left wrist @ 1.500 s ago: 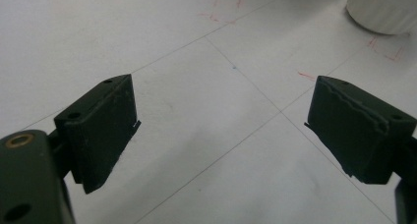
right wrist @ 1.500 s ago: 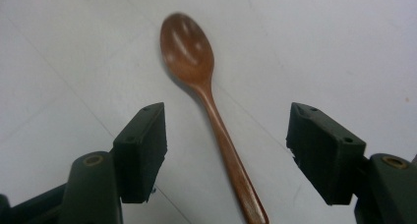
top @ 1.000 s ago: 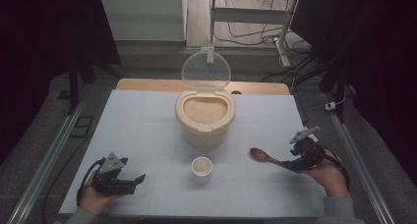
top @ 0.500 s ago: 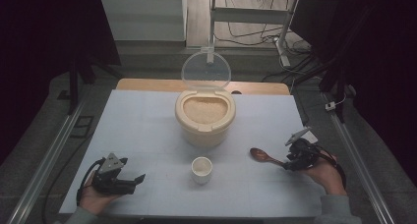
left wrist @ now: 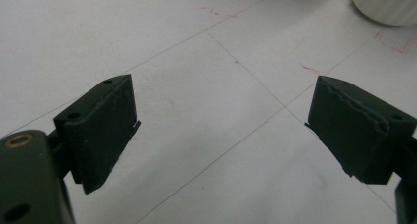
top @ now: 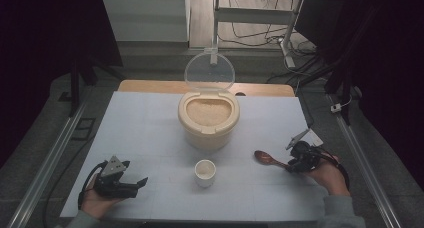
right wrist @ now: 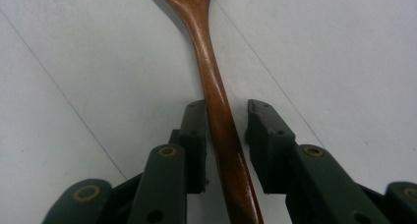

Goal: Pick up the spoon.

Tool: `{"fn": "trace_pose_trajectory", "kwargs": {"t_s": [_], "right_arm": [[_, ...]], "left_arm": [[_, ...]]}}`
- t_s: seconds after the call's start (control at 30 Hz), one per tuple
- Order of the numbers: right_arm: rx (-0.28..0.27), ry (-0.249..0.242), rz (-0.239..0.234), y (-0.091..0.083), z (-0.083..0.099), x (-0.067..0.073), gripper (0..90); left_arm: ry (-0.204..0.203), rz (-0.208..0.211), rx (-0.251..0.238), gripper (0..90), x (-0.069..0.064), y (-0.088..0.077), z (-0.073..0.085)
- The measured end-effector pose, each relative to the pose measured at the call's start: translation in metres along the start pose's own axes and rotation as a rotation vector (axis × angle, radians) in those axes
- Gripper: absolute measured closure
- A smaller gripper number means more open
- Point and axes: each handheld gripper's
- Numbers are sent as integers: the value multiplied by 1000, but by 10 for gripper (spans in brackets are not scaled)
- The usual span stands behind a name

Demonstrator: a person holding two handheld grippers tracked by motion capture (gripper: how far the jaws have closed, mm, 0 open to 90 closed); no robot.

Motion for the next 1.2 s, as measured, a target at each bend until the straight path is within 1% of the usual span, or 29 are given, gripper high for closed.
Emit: {"fn": "trace_pose_trajectory", "kwargs": {"t_s": [0.03,0.1,0.13,0.17,0.33,0.4,0.53,0.6,0.63,0.73,0.93,1.03,1.1,1.13,1.2], "right_arm": [[0,0,0,0,0,0,725],[4,-18,-9,0,-1,0,754],[5,-32,-11,1,-2,0,766],[7,-62,-10,1,-2,1,786],[6,-84,2,0,-2,3,792],[-1,-107,12,0,-2,4,794],[-21,-115,29,-2,-1,5,795],[-54,-109,39,-7,-1,6,796],[-54,-109,39,-7,-1,6,796],[-98,-103,45,-13,-1,7,797],[-153,-106,59,-21,0,10,797],[-197,-117,65,-29,-4,14,797],[-205,-122,65,-32,-6,16,797],[-221,-134,73,-36,-9,19,797],[-244,-148,73,-40,-13,22,797]], "left_arm": [[0,0,0,114,0,0,0],[0,-1,0,113,0,0,0],[0,-1,0,113,0,0,0],[1,-2,-1,114,0,0,0],[2,-5,2,114,0,0,1],[2,-6,2,114,0,0,1],[2,-8,2,114,1,0,1],[2,-8,2,114,1,0,1],[3,-10,3,114,2,0,1],[4,-9,3,114,2,0,1],[6,-15,3,114,1,0,1],[8,-15,5,113,1,1,1],[9,-15,6,114,1,1,1],[10,-16,7,113,1,1,1],[10,-17,7,113,1,1,1]]}}
Point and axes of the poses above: each handheld gripper's, and its own axes: y roughly forward along the jaws, z roughly out of its underside, x roughly to its left, and after that the axes turned 11 degrees about -y, right-handed
